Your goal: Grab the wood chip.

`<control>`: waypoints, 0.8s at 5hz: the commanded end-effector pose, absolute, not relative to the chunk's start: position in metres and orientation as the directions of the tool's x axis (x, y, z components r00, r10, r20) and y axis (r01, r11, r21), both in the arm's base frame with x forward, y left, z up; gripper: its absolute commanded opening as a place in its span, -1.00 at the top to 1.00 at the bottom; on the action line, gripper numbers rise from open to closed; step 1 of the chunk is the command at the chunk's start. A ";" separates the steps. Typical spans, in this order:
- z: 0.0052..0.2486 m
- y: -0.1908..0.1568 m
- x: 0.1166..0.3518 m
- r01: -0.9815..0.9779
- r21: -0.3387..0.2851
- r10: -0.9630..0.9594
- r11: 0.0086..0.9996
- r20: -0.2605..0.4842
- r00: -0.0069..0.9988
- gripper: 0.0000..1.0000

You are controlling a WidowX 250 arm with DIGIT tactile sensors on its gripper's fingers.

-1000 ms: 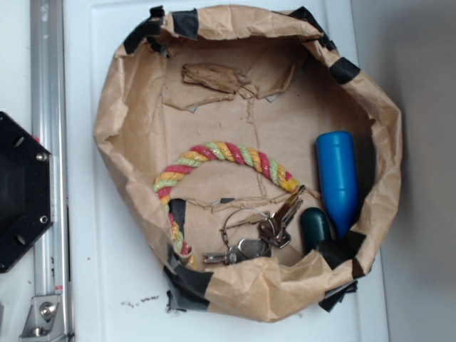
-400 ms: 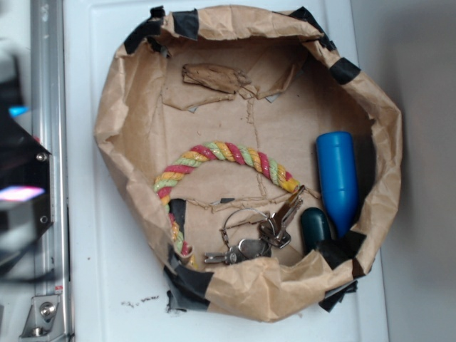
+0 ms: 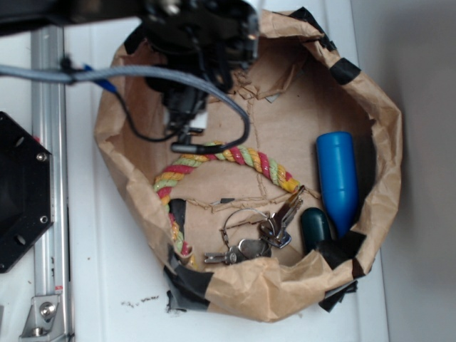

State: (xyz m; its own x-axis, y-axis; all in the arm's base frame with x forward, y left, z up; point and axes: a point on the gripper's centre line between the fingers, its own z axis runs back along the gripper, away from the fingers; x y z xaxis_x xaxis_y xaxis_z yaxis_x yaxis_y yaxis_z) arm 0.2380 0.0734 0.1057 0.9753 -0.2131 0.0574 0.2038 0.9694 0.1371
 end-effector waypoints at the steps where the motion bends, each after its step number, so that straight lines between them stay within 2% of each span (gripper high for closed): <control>1: 0.098 0.026 0.240 0.313 0.192 -0.329 0.930 0.062 0.942 -1.00; 2: 0.093 0.035 0.239 0.306 0.165 -0.319 0.937 0.055 0.946 -1.00; 3: 0.062 0.079 0.243 0.269 0.120 -0.273 0.956 0.015 0.962 -1.00; 4: 0.048 0.097 0.242 0.269 0.122 -0.270 0.955 -0.010 0.963 -1.00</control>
